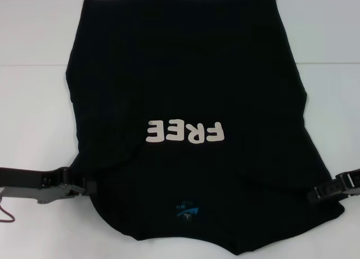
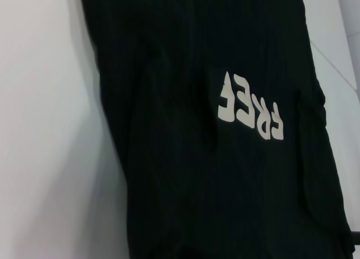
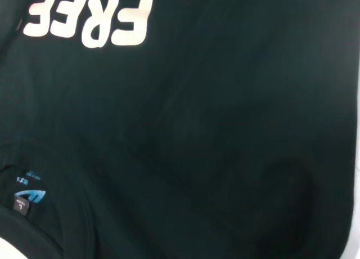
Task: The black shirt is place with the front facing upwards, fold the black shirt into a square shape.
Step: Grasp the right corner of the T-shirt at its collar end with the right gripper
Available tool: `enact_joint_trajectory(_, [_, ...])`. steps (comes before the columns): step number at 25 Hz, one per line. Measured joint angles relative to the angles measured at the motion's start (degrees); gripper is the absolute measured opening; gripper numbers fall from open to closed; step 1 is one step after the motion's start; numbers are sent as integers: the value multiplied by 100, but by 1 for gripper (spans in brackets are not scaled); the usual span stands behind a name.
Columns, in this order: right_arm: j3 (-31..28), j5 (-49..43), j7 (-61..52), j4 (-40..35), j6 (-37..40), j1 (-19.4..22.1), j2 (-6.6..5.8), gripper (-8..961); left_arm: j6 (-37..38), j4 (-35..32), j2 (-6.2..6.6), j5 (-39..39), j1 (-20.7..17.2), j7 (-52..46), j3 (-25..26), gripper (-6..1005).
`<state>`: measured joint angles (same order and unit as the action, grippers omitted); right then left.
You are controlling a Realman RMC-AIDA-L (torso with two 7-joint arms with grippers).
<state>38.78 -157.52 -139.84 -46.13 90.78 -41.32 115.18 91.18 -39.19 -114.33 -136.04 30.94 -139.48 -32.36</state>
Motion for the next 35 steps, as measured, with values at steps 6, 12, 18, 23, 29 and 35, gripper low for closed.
enact_joint_trajectory(6, [58, -41, -9, 2, 19, 4, -16, 912, -1, 0, 0, 0, 0, 0, 1, 20])
enact_joint_trajectory(12, [236, -45, -26, 5, -17, 1, 29, 911, -3, -1, 0, 0, 0, 0, 1, 20])
enact_joint_trajectory(18, [233, -44, -39, -10, -16, 2, 29, 910, -5, -2, 8, 19, 38, 0, 2, 20])
enact_joint_trajectory(23, [165, -31, -55, -64, 12, 44, -75, 911, -12, -2, 9, 22, 50, 0, 2, 20])
enact_joint_trajectory(29, [169, -52, -58, -42, -5, 60, -98, 911, -12, -1, 6, 25, 54, 0, 2, 20])
enact_joint_trajectory(35, [192, -52, -47, -16, -26, 63, -70, 912, -13, -1, 0, 25, 48, 0, 2, 20])
